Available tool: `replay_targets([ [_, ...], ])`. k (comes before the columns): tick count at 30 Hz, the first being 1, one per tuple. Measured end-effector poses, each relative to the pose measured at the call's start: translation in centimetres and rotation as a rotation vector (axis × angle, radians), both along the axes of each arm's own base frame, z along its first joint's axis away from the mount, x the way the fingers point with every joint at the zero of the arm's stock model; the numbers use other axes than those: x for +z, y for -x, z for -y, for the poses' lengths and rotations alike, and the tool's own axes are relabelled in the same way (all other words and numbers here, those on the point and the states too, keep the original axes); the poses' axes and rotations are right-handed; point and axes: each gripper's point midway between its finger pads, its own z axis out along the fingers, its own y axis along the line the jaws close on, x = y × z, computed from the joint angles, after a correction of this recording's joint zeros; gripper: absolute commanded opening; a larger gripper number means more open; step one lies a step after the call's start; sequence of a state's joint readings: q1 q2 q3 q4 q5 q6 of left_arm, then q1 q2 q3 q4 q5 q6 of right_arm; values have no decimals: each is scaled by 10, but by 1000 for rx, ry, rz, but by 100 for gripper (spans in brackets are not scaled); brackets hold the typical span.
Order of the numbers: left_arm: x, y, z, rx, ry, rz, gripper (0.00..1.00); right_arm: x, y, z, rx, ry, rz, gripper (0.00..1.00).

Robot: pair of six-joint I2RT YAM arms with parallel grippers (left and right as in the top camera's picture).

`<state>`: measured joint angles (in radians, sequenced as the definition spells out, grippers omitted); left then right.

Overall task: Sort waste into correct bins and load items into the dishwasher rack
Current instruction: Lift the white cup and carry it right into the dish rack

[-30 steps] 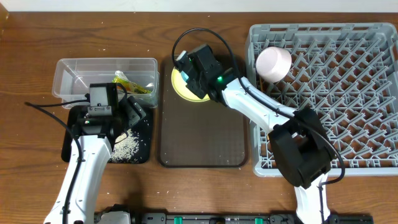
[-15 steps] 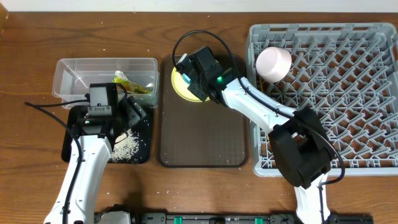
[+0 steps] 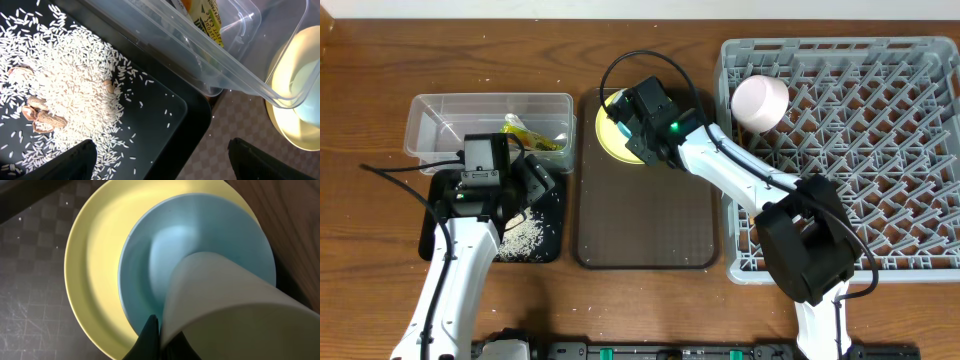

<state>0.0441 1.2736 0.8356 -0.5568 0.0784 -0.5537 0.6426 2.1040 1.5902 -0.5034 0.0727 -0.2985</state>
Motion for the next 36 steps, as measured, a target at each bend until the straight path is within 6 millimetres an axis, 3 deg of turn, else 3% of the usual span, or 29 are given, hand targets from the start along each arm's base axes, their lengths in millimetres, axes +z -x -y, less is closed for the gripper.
replay_targets([
  [4, 0, 0, 0, 0, 0, 0, 87, 5, 2, 1, -29, -17, -8, 1],
  [7, 0, 0, 0, 0, 0, 0, 87, 26, 2, 0, -53, -65, 6, 1],
  [13, 0, 0, 0, 0, 0, 0, 87, 116, 12, 2, -61, -252, 68, 1],
  [17, 0, 0, 0, 0, 0, 0, 87, 165, 31, 24, -74, -387, 14, 1],
  [20, 0, 0, 0, 0, 0, 0, 87, 185, 41, 51, -85, -490, -76, 1],
  [25, 0, 0, 0, 0, 0, 0, 87, 180, 56, 102, -150, -604, -296, 1],
  [36, 0, 0, 0, 0, 0, 0, 87, 136, 79, 147, -151, -801, -497, 1],
])
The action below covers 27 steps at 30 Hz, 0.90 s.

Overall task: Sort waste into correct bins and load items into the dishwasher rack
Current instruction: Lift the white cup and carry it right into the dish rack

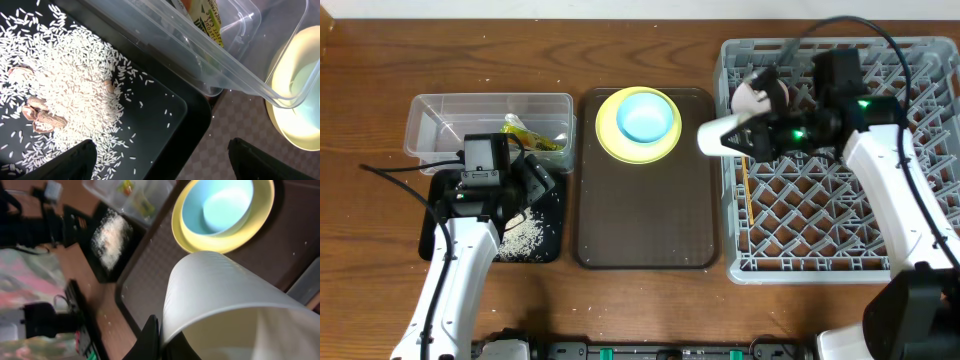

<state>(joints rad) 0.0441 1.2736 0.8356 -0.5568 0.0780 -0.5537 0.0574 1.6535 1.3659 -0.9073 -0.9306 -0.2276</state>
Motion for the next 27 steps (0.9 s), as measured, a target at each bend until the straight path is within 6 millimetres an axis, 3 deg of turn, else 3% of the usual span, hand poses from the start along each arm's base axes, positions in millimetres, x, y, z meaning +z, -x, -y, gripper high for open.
replay_targets([
  [8, 0, 0, 0, 0, 0, 0, 87, -24, 3, 22, -47, -161, -26, 1],
  [16, 0, 0, 0, 0, 0, 0, 87, -36, 12, 16, -37, -269, -41, 1],
  [27, 0, 0, 0, 0, 0, 0, 87, -38, 12, 15, -35, -285, -31, 1],
])
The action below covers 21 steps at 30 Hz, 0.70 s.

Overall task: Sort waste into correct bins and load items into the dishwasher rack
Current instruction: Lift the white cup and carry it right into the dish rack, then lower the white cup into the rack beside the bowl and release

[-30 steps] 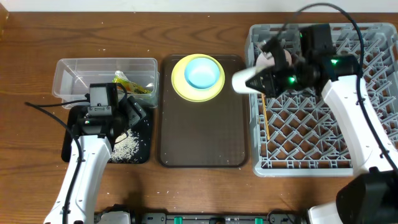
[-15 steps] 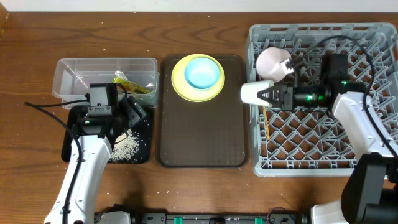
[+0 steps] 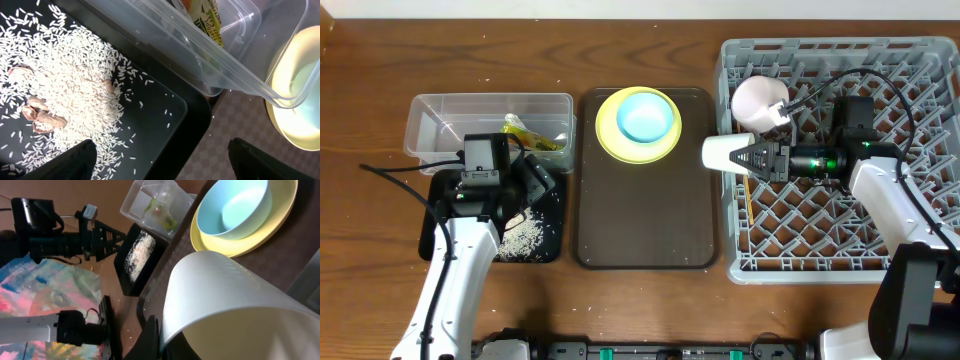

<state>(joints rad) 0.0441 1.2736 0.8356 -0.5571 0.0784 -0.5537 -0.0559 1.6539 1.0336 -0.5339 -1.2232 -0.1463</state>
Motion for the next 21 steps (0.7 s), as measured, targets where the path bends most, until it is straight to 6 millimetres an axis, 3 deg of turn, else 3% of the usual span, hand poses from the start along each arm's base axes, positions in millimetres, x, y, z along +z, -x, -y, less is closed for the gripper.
replay_targets([
  [8, 0, 0, 0, 0, 0, 0, 87, 3, -7, -1, -1, 1, 48, 1],
  [15, 0, 0, 0, 0, 0, 0, 87, -7, -7, -4, 4, 0, 8, 2],
  [21, 0, 0, 0, 0, 0, 0, 87, -17, -2, -2, -15, 30, -66, 11],
])
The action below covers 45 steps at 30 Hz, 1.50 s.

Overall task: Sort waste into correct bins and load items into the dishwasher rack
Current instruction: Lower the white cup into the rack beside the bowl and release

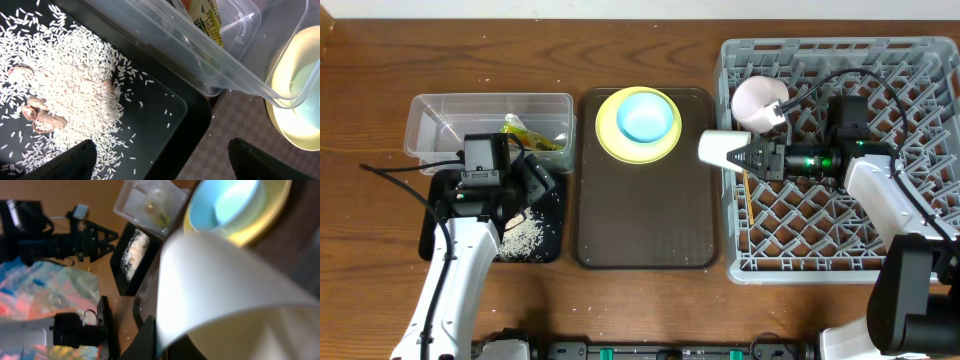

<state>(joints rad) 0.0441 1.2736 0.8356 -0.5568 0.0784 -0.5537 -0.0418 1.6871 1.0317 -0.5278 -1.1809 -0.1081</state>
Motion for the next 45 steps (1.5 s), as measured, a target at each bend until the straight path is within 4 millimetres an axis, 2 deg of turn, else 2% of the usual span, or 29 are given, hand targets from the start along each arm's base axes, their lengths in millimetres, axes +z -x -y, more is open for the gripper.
replay_targets([
  [7, 0, 0, 0, 0, 0, 0, 87, -9, 9, 4, -17, 46, -77, 7],
  [17, 0, 0, 0, 0, 0, 0, 87, -15, 10, 27, -79, 108, -123, 4],
  [27, 0, 0, 0, 0, 0, 0, 87, -18, 11, 30, -71, 159, -93, 2],
  [35, 0, 0, 0, 0, 0, 0, 87, -13, 0, 29, -63, 143, -10, 1],
  [45, 0, 0, 0, 0, 0, 0, 87, -12, -1, 29, -56, 139, 11, 1],
])
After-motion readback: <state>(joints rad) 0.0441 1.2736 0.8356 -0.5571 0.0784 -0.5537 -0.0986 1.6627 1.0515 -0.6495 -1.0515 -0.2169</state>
